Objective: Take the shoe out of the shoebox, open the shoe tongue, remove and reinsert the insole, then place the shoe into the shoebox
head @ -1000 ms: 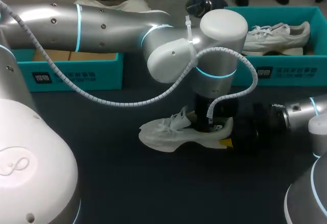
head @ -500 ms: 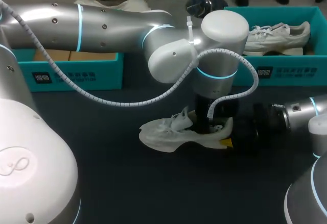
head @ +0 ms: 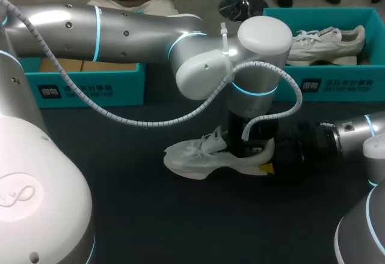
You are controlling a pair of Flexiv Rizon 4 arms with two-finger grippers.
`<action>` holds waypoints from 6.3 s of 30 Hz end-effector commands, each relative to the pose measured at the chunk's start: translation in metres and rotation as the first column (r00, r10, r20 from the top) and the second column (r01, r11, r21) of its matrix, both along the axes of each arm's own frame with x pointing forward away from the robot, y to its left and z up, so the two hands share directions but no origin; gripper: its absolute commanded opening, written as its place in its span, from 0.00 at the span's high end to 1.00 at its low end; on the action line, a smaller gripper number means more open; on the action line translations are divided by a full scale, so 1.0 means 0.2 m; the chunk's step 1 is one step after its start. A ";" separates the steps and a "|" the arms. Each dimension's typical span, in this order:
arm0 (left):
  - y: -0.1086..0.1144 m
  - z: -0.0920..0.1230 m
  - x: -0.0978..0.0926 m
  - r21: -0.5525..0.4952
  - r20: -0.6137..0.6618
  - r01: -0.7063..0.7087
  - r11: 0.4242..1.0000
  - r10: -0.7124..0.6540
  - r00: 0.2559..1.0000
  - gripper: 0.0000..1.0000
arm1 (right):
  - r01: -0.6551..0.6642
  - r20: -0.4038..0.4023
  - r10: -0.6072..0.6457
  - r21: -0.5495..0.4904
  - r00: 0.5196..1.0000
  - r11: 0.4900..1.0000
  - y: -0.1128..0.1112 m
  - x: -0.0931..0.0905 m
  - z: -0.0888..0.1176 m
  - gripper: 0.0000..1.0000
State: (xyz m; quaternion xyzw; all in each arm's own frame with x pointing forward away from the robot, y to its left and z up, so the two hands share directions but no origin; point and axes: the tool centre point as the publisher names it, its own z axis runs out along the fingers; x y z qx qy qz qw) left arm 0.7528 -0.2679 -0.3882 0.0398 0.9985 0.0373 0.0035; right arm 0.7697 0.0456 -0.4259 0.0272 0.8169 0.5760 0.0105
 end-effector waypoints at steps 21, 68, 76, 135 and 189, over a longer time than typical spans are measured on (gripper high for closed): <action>0.03 -0.17 -0.04 -0.062 0.105 0.050 0.997 -0.043 0.994 1.00 | 0.002 0.000 -0.002 -0.001 1.000 1.000 0.00 0.00 -0.02 1.00; 0.13 0.37 -0.06 -0.261 0.280 -0.038 0.965 0.113 0.953 1.00 | 0.002 0.000 -0.002 -0.001 1.000 1.000 0.00 0.00 -0.02 1.00; 0.12 0.39 -0.08 -0.272 0.281 -0.028 0.962 0.107 0.954 1.00 | 0.002 0.000 -0.002 -0.001 1.000 1.000 0.00 0.00 -0.02 1.00; -0.10 0.30 -0.20 -0.242 0.398 0.005 0.970 0.095 0.912 0.54 | 0.002 0.000 -0.002 -0.001 1.000 1.000 0.00 0.00 -0.02 1.00; -0.24 0.33 -0.03 -0.249 0.461 -0.076 0.966 0.187 0.867 1.00 | 0.002 0.000 -0.002 -0.001 1.000 1.000 0.00 0.00 -0.02 1.00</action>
